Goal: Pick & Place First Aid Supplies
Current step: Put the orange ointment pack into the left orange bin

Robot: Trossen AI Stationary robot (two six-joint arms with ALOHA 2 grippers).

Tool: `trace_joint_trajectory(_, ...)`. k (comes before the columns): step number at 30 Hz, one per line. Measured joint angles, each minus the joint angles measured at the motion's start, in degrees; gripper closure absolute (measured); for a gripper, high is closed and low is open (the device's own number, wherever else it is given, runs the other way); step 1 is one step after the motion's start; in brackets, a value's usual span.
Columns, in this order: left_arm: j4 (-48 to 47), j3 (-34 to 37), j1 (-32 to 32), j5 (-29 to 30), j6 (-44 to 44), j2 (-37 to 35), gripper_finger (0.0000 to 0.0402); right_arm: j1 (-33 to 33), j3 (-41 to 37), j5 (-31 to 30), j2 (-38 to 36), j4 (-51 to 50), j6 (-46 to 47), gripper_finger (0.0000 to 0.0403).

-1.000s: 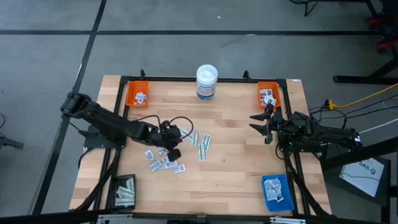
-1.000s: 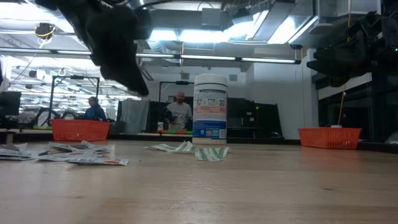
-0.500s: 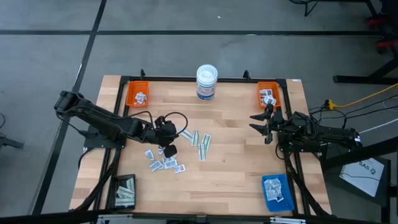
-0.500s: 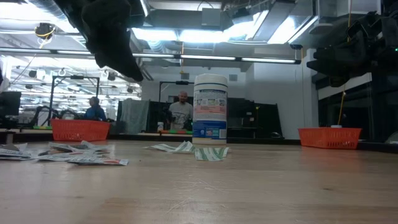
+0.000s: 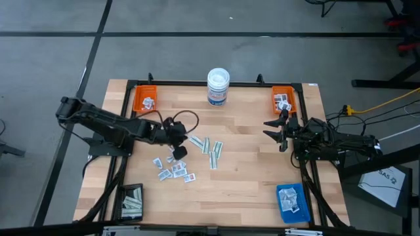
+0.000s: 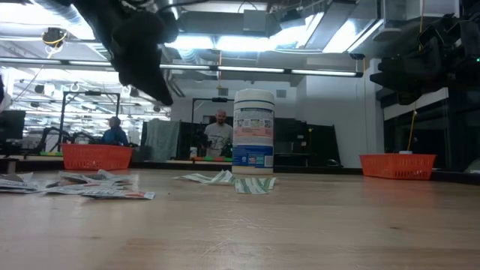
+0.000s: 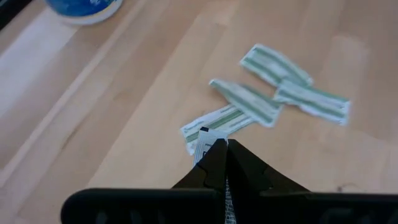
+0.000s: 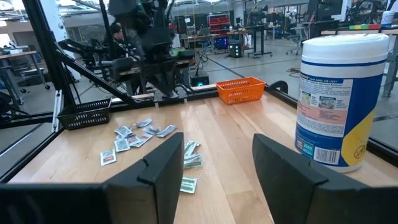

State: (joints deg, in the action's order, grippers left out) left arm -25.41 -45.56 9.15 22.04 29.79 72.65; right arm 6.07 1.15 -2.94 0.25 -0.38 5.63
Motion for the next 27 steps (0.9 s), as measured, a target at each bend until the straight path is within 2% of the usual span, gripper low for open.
trace_joint_trajectory(5,-4.0,0.0,-6.0,-2.4,-2.8,-1.9,0.0400,0.0,0.0,0.0,0.0,0.0,0.0,0.0212)
trace_joint_trajectory(15,-8.2,0.0,-16.7,-1.9,-5.1,-7.6,0.0400,0.0,0.0,0.0,0.0,0.0,0.0,0.0212)
trace_joint_trajectory(27,-13.8,0.0,-26.4,5.2,-6.2,-10.2,0.0400,0.0,0.0,0.0,0.0,0.0,0.0,0.0212)
